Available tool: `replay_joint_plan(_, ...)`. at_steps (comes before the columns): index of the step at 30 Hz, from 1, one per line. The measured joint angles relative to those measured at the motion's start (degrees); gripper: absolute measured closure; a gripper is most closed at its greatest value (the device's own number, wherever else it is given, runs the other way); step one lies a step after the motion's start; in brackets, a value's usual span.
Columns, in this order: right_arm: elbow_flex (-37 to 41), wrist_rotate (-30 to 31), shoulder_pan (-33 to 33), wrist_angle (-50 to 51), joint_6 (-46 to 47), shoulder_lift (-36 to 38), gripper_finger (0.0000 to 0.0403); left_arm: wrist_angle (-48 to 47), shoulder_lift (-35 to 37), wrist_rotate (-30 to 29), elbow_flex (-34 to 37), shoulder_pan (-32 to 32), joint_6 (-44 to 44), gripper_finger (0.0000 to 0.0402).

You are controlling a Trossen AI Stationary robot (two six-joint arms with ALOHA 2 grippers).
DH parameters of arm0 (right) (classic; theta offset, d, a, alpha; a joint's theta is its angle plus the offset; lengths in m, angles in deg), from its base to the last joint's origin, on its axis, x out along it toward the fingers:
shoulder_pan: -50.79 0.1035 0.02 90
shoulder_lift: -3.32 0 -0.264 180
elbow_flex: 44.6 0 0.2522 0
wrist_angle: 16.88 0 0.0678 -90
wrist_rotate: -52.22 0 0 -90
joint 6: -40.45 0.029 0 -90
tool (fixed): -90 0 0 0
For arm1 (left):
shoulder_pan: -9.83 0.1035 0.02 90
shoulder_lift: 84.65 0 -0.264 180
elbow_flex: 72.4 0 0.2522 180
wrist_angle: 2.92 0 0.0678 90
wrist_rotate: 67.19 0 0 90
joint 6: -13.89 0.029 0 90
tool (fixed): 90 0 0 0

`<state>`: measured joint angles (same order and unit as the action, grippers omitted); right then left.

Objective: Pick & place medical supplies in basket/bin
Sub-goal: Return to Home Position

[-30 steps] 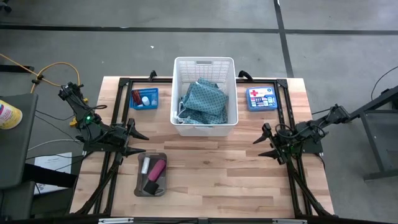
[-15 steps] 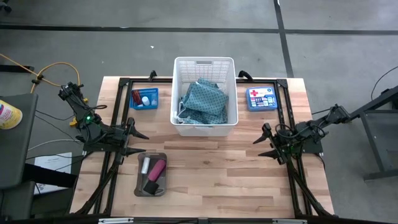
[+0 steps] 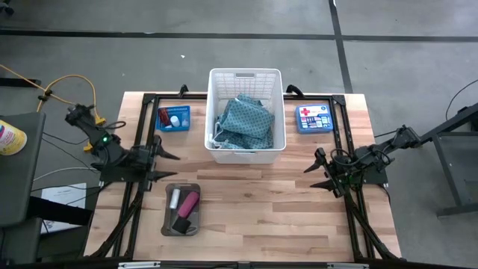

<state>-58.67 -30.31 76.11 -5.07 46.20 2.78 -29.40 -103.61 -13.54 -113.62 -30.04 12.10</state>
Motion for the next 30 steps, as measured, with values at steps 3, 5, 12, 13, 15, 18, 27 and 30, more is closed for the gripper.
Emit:
replay_joint_plan(3,0.00,0.00,0.00,0.00,0.00,0.00,0.0153,-1.18,1.09,6.33,0.07,5.57,0.72,0.0178)
replay_joint_plan(5,0.00,0.00,0.00,0.00,0.00,0.00,0.0153,-1.36,1.44,12.11,0.32,9.71,1.63,0.0178)
replay_joint_plan(12,0.00,0.00,0.01,0.00,0.00,0.00,0.0153,-2.28,1.41,30.28,0.35,25.83,2.92,0.0178)
replay_joint_plan(13,0.00,0.01,0.01,0.00,0.00,0.00,0.0153,-2.33,1.41,32.78,0.41,28.10,3.25,0.0178)
replay_joint_plan(15,0.00,0.00,0.00,0.00,0.00,0.00,0.0153,-2.25,1.41,37.24,0.73,32.42,3.77,0.0178)
replay_joint_plan(18,0.00,0.02,0.02,0.00,0.00,0.00,0.0153,-2.26,1.44,43.81,1.74,37.86,4.04,0.0178)
replay_joint_plan(27,0.00,0.00,0.00,0.00,0.00,0.00,0.0153,3.33,6.54,47.33,8.73,42.82,3.24,0.0178)
replay_joint_plan(30,0.00,0.01,0.00,0.00,0.00,0.00,0.0153,5.23,9.73,44.83,11.48,42.73,2.57,0.0178)
